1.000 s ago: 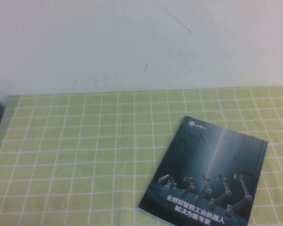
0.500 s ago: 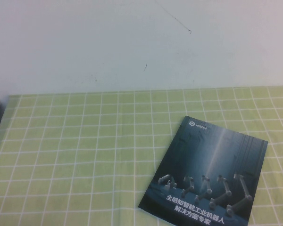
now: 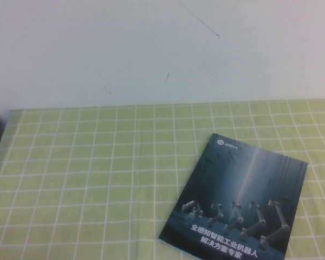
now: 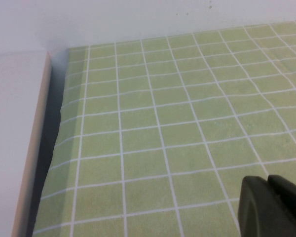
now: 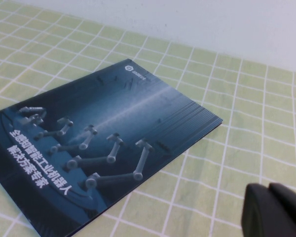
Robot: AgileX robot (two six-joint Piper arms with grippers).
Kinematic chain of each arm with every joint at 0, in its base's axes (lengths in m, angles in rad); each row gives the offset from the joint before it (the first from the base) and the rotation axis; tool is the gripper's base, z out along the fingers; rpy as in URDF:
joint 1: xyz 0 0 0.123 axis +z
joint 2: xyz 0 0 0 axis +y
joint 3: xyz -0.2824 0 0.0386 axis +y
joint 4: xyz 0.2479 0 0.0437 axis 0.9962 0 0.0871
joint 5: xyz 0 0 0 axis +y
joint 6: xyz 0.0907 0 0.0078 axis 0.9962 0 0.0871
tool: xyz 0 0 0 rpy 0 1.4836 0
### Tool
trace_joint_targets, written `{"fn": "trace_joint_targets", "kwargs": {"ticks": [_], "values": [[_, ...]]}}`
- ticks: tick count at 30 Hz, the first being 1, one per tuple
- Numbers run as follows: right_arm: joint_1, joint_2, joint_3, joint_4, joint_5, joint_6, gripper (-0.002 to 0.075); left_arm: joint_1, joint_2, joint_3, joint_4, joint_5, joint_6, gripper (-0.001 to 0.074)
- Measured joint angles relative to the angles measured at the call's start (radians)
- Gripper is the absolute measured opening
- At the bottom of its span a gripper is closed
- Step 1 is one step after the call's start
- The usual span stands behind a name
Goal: Close book
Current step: 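Close the open booklet and leave it lying on the table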
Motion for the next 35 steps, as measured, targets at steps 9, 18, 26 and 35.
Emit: {"fn": "trace_joint_targets", "kwargs": {"ticks": [9,18,26,35], "values": [[0.000,0.000,0.000,0.000,0.000,0.000,-0.0003,0.000,0.000,0.000,0.000,0.001,0.005,-0.0004],[-0.042,-0.058,0.082,0.000,-0.033,0.000,-0.0003,0.000,0.000,0.000,0.000,0.002,0.005,-0.0004],[-0.238,-0.062,0.245,-0.038,-0.250,0.018,-0.0003,0.000,0.000,0.000,0.000,0.002,0.005,-0.0004],[-0.316,-0.062,0.249,-0.027,-0.234,0.061,-0.0003,0.000,0.000,0.000,0.000,0.002,0.005,-0.0004]]}}
